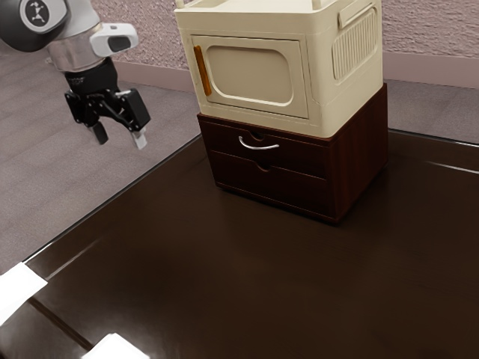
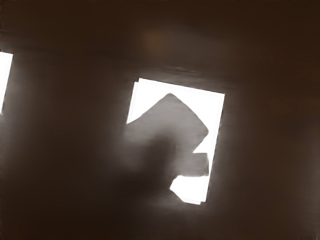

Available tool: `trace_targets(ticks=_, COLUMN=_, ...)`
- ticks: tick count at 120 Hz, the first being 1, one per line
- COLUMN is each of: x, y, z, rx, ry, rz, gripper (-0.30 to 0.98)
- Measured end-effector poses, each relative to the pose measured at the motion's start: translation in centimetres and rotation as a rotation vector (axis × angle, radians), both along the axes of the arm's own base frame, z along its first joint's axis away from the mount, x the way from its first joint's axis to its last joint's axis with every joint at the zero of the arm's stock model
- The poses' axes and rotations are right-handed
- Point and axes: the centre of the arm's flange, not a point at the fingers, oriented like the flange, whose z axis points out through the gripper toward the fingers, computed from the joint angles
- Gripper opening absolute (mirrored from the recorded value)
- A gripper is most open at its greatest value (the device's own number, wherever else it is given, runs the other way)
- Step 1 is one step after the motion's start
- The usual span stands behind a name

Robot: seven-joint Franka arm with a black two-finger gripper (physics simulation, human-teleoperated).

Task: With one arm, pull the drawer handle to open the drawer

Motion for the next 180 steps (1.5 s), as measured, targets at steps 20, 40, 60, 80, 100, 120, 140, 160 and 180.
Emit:
trace_targets(ticks=20, x=-2.4, y=0.0, z=5.5, rx=0.017, ry=-0.104, rz=-0.003, gripper=0.69)
trace_targets(ticks=40, x=-8.1, y=-1.3, z=13.2, rx=0.049, ry=-0.254, rz=-0.014, gripper=0.69)
trace_targets(ticks=60, x=-10.3, y=0.2, z=13.5, rx=0.0, ry=-0.243, rz=0.008, gripper=0.69)
trace_targets(ticks=80, x=-6.0, y=4.4, z=4.8, rx=-0.069, ry=-0.054, rz=0.063, gripper=0.69)
trace_targets(ticks=100, x=-7.2, y=-0.6, z=-5.9, rx=-0.109, ry=0.051, rz=-0.006, gripper=0.69)
trace_targets(ticks=120, x=-9.0, y=-5.9, z=-9.4, rx=-0.092, ry=0.04, rz=-0.182, gripper=0.68)
trace_targets(ticks=140, x=-5.8, y=-6.6, z=-12.4, rx=-0.038, ry=0.02, rz=-0.508, gripper=0.69)
trace_targets(ticks=160, x=-3.5, y=-8.8, z=-10.5, rx=0.039, ry=-0.092, rz=-0.846, gripper=0.69)
trace_targets(ticks=180, x=1.4, y=-11.4, z=-11.2, rx=0.158, ry=-0.187, rz=-1.064, gripper=0.69)
